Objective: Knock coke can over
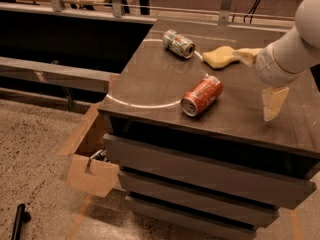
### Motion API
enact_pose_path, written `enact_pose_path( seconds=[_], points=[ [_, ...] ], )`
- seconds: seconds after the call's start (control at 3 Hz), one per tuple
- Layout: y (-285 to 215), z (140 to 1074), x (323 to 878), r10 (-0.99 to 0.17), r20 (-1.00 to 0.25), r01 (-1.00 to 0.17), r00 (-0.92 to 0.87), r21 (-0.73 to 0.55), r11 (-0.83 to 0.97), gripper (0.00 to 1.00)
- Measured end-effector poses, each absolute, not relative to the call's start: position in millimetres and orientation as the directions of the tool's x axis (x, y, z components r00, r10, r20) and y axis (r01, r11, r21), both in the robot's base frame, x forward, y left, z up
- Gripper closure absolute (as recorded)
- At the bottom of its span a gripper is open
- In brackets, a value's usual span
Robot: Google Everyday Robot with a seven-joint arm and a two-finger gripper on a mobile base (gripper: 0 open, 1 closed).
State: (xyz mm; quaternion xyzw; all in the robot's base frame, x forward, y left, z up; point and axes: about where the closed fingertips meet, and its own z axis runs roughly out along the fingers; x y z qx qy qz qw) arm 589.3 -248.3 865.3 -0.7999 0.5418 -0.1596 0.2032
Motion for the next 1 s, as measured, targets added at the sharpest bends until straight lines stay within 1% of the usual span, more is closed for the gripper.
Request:
enact_pose_path(
  seconds=[0.33, 0.67, 1.0],
  points=[
    [-285.5, 870.1, 596.1, -0.981, -0.06, -0.841, 0.186, -0.527, -0.127, 0.0],
    [-292.3, 871.0, 597.7, -0.987, -0.102, -0.848, 0.121, -0.527, -0.05, 0.0],
    [-292.3, 871.0, 597.7, -0.987, -0.102, -0.848, 0.121, -0.527, -0.05, 0.0]
  ],
)
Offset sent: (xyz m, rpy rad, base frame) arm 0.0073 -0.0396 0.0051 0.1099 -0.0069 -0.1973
